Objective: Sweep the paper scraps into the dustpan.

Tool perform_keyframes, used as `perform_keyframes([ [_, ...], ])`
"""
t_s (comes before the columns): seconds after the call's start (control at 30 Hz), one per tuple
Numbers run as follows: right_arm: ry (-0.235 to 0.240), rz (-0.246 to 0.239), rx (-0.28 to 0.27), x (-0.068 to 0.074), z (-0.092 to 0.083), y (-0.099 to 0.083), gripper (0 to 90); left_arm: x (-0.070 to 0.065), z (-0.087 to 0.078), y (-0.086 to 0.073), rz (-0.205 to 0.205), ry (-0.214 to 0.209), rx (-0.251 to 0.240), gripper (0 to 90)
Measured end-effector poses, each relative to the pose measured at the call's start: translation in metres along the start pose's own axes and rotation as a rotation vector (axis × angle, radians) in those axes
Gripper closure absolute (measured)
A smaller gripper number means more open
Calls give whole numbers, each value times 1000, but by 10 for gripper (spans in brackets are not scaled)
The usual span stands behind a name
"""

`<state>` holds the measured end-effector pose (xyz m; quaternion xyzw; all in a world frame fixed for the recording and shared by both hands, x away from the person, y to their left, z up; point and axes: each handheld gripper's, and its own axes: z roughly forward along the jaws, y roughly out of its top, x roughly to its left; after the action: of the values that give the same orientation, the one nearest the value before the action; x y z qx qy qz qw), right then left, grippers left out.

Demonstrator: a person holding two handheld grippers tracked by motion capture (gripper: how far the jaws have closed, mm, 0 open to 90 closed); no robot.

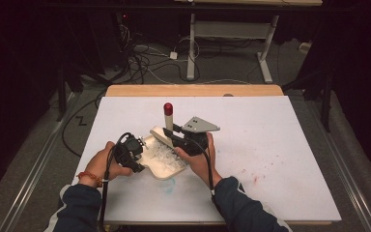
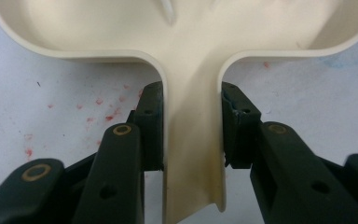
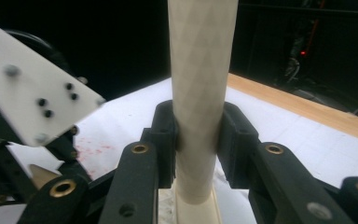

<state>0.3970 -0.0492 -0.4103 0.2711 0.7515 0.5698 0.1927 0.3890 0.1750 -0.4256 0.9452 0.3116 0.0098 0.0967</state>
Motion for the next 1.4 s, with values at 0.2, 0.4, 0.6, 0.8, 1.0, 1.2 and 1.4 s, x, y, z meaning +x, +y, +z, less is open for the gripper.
perform_keyframes([
  [0.2, 17, -33, 3, 10, -1, 5, 712, -1, 3, 2, 1, -4, 2, 634],
  [0.4, 0, -13, -33, 2, -13, 17, 712, -1, 4, 1, 4, -9, 0, 634],
  [0.6, -41, -32, -74, -8, -23, 33, 712, 0, 3, -1, 9, -26, -1, 635],
  [0.8, -148, -55, -58, -37, -25, 37, 712, 3, 3, -5, 2, -32, 3, 634],
  [1.0, -250, -43, -6, -68, -17, 17, 712, 5, 2, -8, -9, -35, 9, 634],
  [1.2, -293, -102, -11, -72, -3, 7, 712, 13, 2, -13, -44, -47, -5, 634],
  [1.4, -236, -115, 7, -59, 20, 2, 711, 18, 4, -16, -47, -45, 8, 635],
])
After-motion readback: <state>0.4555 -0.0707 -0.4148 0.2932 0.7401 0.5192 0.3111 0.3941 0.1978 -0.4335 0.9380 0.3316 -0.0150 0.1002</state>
